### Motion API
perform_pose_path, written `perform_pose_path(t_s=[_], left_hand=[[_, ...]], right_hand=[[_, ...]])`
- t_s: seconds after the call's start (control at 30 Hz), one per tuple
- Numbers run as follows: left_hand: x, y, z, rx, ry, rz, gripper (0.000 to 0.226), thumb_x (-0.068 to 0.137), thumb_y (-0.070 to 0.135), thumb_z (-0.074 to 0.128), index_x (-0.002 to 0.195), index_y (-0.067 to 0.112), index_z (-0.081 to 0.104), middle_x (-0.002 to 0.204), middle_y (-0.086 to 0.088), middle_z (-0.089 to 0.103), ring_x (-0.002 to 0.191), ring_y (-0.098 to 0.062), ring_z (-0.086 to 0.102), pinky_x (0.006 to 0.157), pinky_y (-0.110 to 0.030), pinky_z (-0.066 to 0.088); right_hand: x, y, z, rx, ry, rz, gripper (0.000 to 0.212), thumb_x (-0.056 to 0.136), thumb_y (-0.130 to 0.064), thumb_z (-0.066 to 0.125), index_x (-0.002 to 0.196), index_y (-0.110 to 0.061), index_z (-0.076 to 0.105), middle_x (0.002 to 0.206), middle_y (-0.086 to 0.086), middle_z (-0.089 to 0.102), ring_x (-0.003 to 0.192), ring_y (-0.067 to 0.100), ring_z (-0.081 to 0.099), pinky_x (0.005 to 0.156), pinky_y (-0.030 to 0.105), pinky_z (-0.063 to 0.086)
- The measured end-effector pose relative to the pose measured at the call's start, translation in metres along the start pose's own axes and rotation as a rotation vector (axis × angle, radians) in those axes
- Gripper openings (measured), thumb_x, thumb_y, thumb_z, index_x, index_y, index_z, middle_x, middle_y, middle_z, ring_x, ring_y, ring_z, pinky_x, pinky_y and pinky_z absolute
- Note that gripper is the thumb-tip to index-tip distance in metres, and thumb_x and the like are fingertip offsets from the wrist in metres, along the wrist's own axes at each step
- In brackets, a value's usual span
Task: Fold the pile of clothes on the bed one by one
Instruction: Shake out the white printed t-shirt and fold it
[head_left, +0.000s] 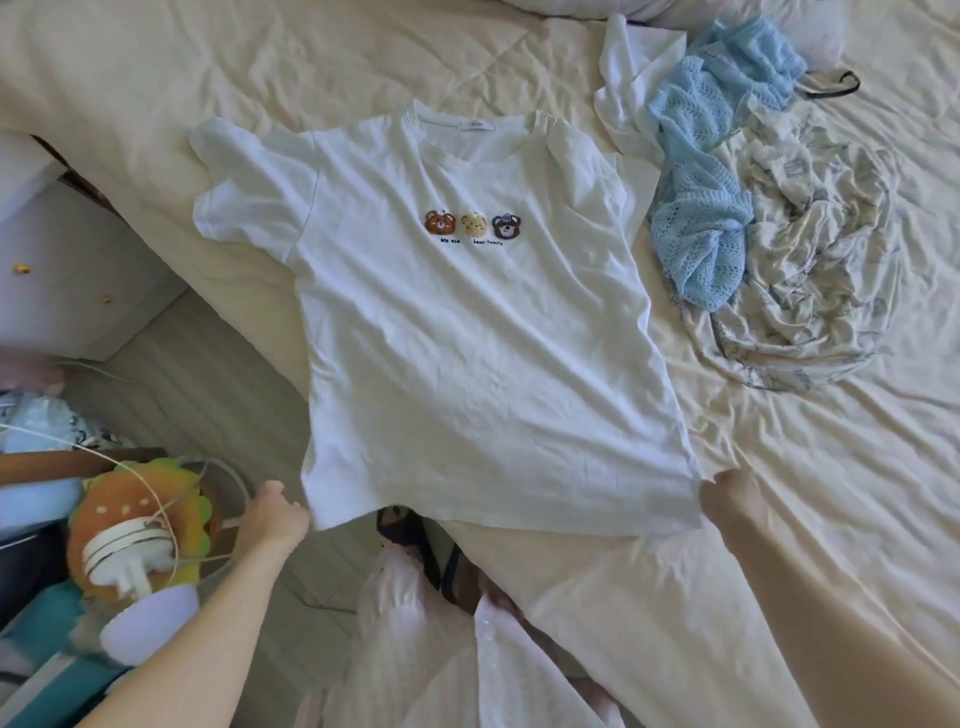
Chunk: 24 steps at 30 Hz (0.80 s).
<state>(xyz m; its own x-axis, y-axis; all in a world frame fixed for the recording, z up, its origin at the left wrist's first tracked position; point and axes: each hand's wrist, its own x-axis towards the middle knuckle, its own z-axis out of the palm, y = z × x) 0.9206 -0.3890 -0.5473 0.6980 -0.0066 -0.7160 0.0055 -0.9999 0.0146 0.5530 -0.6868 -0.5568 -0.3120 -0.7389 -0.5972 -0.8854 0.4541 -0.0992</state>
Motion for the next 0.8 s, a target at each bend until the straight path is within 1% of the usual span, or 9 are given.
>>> perform_pose_path(t_s=[0.03, 0.1, 0.17, 0.3, 0.43, 0.53, 0.67, 0.73, 0.8], left_hand=[[-0.002, 0.009, 0.004, 0.016, 0.014, 0.041, 0.046, 0.095, 0.011, 0.045, 0.140, 0.008, 0.037, 0.136, -0.023, 0.043, 0.123, -0.039, 0.045, 0.097, -0.044, 0.039], [-0.005, 0.035, 0.010, 0.049, 0.065, 0.186, 0.045, 0.095, 0.012, 0.045, 0.140, 0.010, 0.037, 0.138, -0.020, 0.042, 0.124, -0.038, 0.044, 0.098, -0.046, 0.038], [-0.005, 0.067, 0.015, 0.105, 0.116, 0.401, 0.045, 0.096, 0.011, 0.044, 0.140, 0.010, 0.037, 0.141, -0.017, 0.040, 0.126, -0.034, 0.043, 0.098, -0.044, 0.040], [0.012, 0.151, 0.027, 0.299, 0.184, 0.809, 0.049, 0.099, 0.020, 0.038, 0.147, 0.013, 0.029, 0.155, -0.015, 0.020, 0.143, -0.030, 0.018, 0.111, -0.043, 0.027], [0.049, 0.238, 0.045, 0.460, 0.197, 0.979, 0.056, 0.100, 0.037, 0.032, 0.151, 0.026, 0.011, 0.159, -0.006, -0.004, 0.146, -0.027, -0.005, 0.114, -0.052, 0.006], [0.081, 0.282, 0.054, 0.499, 0.181, 0.999, 0.063, 0.097, 0.049, 0.033, 0.151, 0.032, 0.006, 0.159, -0.004, -0.011, 0.145, -0.027, -0.011, 0.110, -0.061, 0.001], [0.111, 0.293, 0.073, 0.557, 0.198, 0.974, 0.069, 0.090, 0.064, 0.023, 0.149, 0.038, -0.005, 0.157, 0.000, -0.022, 0.144, -0.025, -0.018, 0.107, -0.066, -0.004], [0.118, 0.289, 0.081, 0.579, 0.245, 0.973, 0.071, 0.085, 0.069, 0.012, 0.147, 0.039, -0.009, 0.155, 0.002, -0.026, 0.143, -0.023, -0.022, 0.106, -0.065, -0.006], [0.118, 0.290, 0.084, 0.572, 0.279, 0.993, 0.071, 0.085, 0.072, 0.008, 0.146, 0.037, -0.003, 0.155, 0.000, -0.018, 0.143, -0.022, -0.016, 0.106, -0.067, -0.003]], right_hand=[[0.001, -0.004, 0.001, 0.000, -0.001, -0.039, 0.003, 0.080, -0.004, 0.053, 0.080, -0.006, 0.056, 0.083, 0.017, 0.055, 0.085, 0.036, 0.056, 0.072, 0.037, 0.040], [0.009, -0.018, 0.001, 0.010, 0.024, -0.084, 0.031, 0.088, -0.014, 0.051, 0.117, -0.006, 0.055, 0.116, 0.021, 0.059, 0.109, 0.038, 0.053, 0.086, 0.039, 0.042], [0.019, -0.042, -0.001, 0.061, 0.048, -0.139, 0.035, 0.091, -0.017, 0.047, 0.125, -0.006, 0.051, 0.121, 0.022, 0.058, 0.108, 0.038, 0.054, 0.087, 0.039, 0.042], [0.053, -0.107, -0.001, 0.149, 0.056, -0.235, 0.032, 0.097, -0.019, 0.042, 0.121, -0.002, 0.056, 0.119, 0.021, 0.061, 0.107, 0.037, 0.056, 0.085, 0.037, 0.043], [0.098, -0.176, 0.005, 0.211, -0.010, -0.333, 0.035, 0.098, -0.020, 0.038, 0.107, 0.005, 0.060, 0.107, 0.027, 0.062, 0.100, 0.039, 0.059, 0.084, 0.044, 0.046], [0.125, -0.221, 0.010, 0.357, -0.062, -0.288, 0.036, 0.096, -0.023, 0.039, 0.094, 0.005, 0.062, 0.091, 0.021, 0.061, 0.082, 0.032, 0.056, 0.076, 0.041, 0.046], [0.151, -0.265, 0.016, 0.639, -0.137, -0.078, 0.032, 0.092, -0.026, 0.048, 0.064, -0.013, 0.055, 0.064, 0.006, 0.056, 0.053, 0.019, 0.049, 0.052, 0.029, 0.039], [0.156, -0.280, 0.017, 0.764, -0.232, 0.006, 0.030, 0.090, -0.025, 0.055, 0.062, -0.015, 0.050, 0.046, -0.003, 0.050, 0.037, 0.012, 0.043, 0.039, 0.020, 0.034], [0.158, -0.289, 0.017, 0.776, -0.332, 0.033, 0.028, 0.089, -0.026, 0.059, 0.065, -0.016, 0.049, 0.045, -0.004, 0.048, 0.036, 0.011, 0.042, 0.039, 0.018, 0.035]])
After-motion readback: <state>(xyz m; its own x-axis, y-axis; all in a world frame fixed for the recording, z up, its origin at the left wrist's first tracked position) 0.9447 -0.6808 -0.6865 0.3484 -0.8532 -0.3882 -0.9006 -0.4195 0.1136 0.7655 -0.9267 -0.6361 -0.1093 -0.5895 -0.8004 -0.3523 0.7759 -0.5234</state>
